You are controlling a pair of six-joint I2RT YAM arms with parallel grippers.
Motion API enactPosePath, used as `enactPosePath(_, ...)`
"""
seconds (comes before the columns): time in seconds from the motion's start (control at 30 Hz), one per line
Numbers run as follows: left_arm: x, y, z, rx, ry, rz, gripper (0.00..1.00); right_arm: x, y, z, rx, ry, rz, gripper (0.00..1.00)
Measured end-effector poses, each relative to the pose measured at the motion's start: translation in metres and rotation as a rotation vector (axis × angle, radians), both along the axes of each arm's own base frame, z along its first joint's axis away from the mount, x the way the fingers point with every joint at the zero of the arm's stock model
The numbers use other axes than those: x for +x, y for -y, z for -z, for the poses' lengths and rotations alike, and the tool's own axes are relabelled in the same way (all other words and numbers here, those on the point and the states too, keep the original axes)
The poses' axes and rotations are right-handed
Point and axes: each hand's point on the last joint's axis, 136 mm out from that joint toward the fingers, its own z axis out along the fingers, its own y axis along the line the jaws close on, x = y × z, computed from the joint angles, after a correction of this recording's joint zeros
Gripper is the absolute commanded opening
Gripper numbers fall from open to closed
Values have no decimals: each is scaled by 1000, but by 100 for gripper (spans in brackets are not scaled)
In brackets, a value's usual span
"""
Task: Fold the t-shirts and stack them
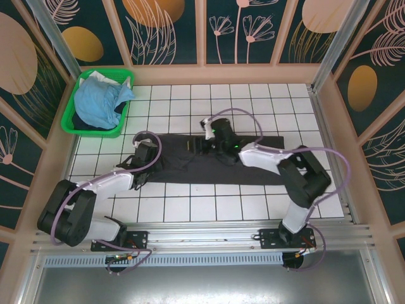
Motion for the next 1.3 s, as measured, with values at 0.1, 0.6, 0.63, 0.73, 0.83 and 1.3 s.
enactPosePath(0.1, -4, -1, 7, -8, -8, -5, 17, -13, -17, 38, -87, -65, -31, 54)
enactPosePath(0.6, -24, -6, -8, -77, 59, -11, 0, -22, -45, 67, -393, -9, -56, 63)
enactPosePath(0.63, -25, -6, -7, -83, 57, -10, 0, -24, -45, 70, -412, -5, -60, 65)
enactPosePath(0.73, -31, -4, 0, -109, 42, -3, 0, -33, -44, 73, -461, 17, -79, 68)
enactPosePath(0.83, -38, -3, 8, -124, 23, -2, 0, -37, -44, 72, -506, 44, -85, 69)
enactPosePath(1.3, -43, -2, 14, -151, 12, -6, 0, -21, -26, 71, -667, 121, -45, 27)
